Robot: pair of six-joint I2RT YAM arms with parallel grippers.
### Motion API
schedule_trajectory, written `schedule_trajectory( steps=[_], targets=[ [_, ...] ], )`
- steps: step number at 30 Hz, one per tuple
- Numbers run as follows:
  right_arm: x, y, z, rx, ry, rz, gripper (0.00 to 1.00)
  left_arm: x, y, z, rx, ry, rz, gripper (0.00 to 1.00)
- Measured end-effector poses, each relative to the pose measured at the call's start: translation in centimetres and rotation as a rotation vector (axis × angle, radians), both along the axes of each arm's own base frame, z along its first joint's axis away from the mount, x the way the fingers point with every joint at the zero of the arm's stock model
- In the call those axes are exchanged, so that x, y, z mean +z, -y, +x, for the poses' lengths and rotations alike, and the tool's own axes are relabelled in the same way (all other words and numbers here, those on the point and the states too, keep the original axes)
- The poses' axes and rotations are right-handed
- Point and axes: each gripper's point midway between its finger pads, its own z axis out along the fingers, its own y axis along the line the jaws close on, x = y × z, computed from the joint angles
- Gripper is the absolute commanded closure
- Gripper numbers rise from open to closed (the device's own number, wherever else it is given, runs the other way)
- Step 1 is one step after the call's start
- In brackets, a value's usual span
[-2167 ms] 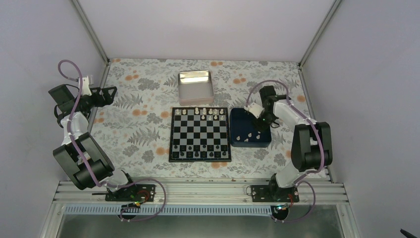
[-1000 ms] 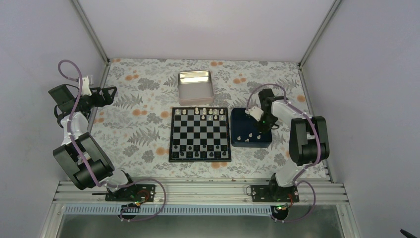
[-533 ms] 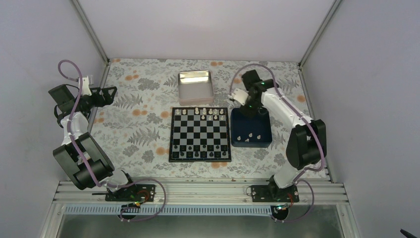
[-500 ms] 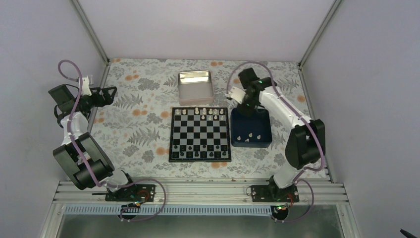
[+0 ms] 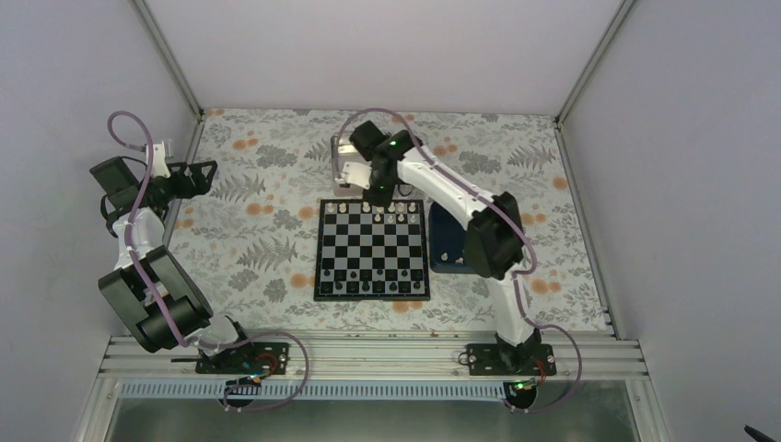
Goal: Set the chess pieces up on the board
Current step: Place the chess piece on the chessboard.
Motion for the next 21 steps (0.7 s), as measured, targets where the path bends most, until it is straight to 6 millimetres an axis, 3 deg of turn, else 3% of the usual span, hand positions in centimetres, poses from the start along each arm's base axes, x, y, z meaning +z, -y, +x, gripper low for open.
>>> schedule_trajectory(
  steps=[5,10,21],
  targets=[
    [-3.4,-2.8,0.0,0.048,-0.049,-0.014,0.89,0.0,0.0,0.0,0.0,0.0,0.0,0.0],
    [-5.9,-2.9,-0.2,0.055,-0.094,-0.044,0.89,0.0,0.0,0.0,0.0,0.0,0.0,0.0],
    [-6.4,-3.1,-0.3,0.062,-0.104,-0.045,0.88,0.0,0.0,0.0,0.0,0.0,0.0,0.0]
  ],
)
